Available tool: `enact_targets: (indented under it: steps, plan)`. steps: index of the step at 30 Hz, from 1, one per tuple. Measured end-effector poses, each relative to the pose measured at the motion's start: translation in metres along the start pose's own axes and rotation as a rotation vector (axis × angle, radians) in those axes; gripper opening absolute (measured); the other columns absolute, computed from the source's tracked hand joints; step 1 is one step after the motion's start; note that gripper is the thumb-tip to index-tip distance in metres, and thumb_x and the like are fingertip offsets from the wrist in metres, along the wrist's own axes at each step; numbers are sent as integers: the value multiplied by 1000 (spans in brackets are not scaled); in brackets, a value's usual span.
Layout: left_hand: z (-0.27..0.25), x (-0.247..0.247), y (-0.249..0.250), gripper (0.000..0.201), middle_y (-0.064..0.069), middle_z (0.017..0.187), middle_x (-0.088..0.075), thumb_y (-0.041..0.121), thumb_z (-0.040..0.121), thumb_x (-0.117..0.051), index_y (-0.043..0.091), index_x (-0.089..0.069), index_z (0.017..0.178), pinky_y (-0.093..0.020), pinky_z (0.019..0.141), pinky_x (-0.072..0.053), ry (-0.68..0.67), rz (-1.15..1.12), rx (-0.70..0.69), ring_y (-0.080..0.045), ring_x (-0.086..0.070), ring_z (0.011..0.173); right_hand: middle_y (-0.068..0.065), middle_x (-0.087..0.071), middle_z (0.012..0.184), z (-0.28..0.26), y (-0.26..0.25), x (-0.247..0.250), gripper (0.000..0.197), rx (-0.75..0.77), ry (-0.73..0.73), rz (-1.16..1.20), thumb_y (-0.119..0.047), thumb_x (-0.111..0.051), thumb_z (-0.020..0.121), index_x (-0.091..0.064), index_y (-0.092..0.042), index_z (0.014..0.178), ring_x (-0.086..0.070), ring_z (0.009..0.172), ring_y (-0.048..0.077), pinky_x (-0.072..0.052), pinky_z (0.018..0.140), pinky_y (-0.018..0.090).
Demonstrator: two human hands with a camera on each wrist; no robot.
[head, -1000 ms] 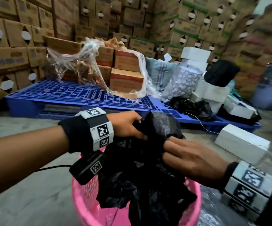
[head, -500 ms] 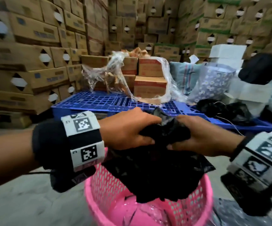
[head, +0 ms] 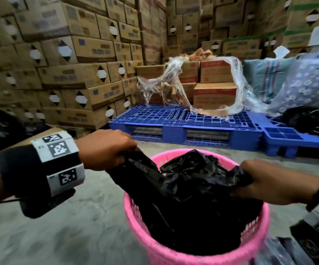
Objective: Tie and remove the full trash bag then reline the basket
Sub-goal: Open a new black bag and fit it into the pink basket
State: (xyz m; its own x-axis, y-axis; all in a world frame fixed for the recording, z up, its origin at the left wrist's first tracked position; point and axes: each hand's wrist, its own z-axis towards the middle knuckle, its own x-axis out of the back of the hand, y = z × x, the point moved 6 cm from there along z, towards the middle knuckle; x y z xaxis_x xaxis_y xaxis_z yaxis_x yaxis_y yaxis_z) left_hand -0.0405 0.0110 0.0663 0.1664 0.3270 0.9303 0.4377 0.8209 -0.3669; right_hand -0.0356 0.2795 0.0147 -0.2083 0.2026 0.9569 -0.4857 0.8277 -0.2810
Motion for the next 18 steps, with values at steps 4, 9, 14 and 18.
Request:
enact_targets:
  steps: [4,9,14,18]
  plan:
    - [4,-10,-5,27,-3,106,-63,24,83,-50,23,-54,109,-34,73,-46,-69,148,43,-28,-58,96,16,-63,79,-13,13,9,17,-88,22,-139,-18,-48,73,-57,-4,72,-56,73,33,-43,60,35]
    - [10,-7,41,68,3,129,-49,45,67,-47,26,-37,132,-30,99,-28,-10,-336,-81,-16,-40,121,0,-50,57,-11,18,10,30,-99,66,75,-19,-61,81,-50,-12,55,-41,57,9,-34,49,21]
    - [22,-42,64,32,-9,106,-65,26,74,-51,15,-60,102,-28,81,-36,66,-284,-221,-29,-56,104,10,-67,77,-5,32,6,65,-182,32,99,-67,-61,61,-63,-6,82,-51,70,9,-53,72,41]
    - [31,-51,48,28,-4,103,-69,30,79,-52,19,-62,104,-30,81,-48,35,-463,-191,-22,-62,96,12,-63,113,6,18,23,44,-295,73,-157,-35,-73,73,-60,-13,108,-59,104,24,-46,84,33]
